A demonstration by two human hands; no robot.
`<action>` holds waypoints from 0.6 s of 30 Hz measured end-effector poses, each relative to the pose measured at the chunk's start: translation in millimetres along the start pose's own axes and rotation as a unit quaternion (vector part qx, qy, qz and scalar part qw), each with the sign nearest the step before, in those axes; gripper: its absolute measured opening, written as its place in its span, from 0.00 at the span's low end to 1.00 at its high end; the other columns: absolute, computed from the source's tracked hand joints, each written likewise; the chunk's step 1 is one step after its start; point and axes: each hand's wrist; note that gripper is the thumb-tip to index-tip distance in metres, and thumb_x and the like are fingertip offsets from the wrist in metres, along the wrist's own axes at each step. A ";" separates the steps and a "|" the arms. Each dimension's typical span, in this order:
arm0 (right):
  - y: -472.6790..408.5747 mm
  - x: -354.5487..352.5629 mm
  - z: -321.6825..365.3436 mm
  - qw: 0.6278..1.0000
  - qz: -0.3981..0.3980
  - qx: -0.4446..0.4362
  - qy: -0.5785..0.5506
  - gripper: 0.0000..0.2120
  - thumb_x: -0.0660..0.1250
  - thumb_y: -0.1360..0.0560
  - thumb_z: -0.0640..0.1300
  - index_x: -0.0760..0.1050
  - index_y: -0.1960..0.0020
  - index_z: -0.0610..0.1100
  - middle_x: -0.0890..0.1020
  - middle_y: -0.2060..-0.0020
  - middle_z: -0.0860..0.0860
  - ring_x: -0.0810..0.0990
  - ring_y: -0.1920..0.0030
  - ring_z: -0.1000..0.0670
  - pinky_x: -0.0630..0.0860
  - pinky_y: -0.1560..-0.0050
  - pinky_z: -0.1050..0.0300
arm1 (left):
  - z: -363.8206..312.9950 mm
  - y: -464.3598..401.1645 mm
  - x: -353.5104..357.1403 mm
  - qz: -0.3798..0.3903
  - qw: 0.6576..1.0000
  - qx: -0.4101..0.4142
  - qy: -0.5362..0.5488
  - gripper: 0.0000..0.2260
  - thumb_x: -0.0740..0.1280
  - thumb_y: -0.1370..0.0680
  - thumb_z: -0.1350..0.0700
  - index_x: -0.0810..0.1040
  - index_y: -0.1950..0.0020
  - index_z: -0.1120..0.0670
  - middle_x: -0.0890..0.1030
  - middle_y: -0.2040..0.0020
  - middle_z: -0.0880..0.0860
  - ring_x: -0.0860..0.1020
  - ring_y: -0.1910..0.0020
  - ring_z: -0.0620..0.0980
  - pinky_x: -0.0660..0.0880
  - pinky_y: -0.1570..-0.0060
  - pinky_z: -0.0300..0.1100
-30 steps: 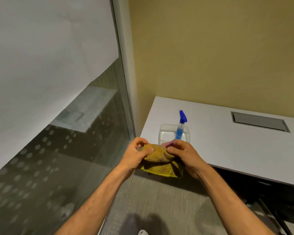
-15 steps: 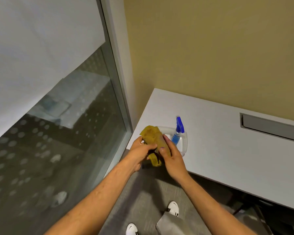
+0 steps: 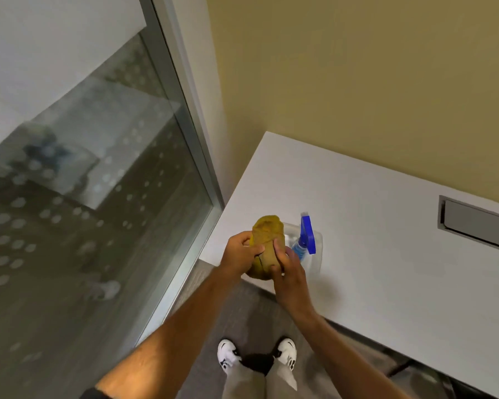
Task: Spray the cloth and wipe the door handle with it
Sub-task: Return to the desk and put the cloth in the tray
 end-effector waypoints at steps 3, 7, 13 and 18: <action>-23.3 20.6 -24.4 0.998 -0.024 0.046 -0.033 0.24 0.60 0.19 0.31 0.66 0.24 0.43 0.72 0.32 0.42 0.74 0.38 0.48 0.68 0.47 0.81 | 6.7 -37.9 13.3 -0.004 0.998 0.015 -0.063 0.15 0.67 0.17 0.59 0.78 0.30 0.57 0.81 0.34 0.57 0.80 0.37 0.57 0.77 0.40 0.46; -41.9 45.5 -54.9 0.996 -0.004 0.087 0.008 0.25 0.56 0.18 0.31 0.64 0.22 0.43 0.73 0.33 0.39 0.73 0.42 0.52 0.68 0.49 0.80 | 19.4 -72.8 31.0 0.019 0.993 -0.004 -0.119 0.18 0.63 0.15 0.63 0.74 0.24 0.57 0.80 0.30 0.58 0.78 0.31 0.59 0.75 0.30 0.52; -62.5 64.6 -74.6 0.993 0.026 0.108 0.038 0.19 0.59 0.16 0.38 0.68 0.26 0.42 0.78 0.37 0.39 0.80 0.40 0.40 0.75 0.44 0.67 | 34.3 -102.5 51.6 0.080 0.985 -0.031 -0.149 0.20 0.61 0.14 0.58 0.69 0.21 0.56 0.76 0.26 0.60 0.76 0.29 0.62 0.72 0.26 0.56; -66.5 63.3 -71.1 0.979 0.115 0.141 0.096 0.29 0.62 0.18 0.38 0.55 0.20 0.41 0.71 0.28 0.38 0.73 0.30 0.41 0.69 0.33 0.56 | 41.2 -106.7 56.0 0.107 0.975 -0.039 -0.192 0.23 0.60 0.14 0.58 0.65 0.18 0.55 0.74 0.24 0.61 0.74 0.27 0.62 0.70 0.25 0.55</action>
Point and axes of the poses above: each hand's wrist, its own y-axis away from the middle knuckle, its own x-axis out of the palm, z = x × y
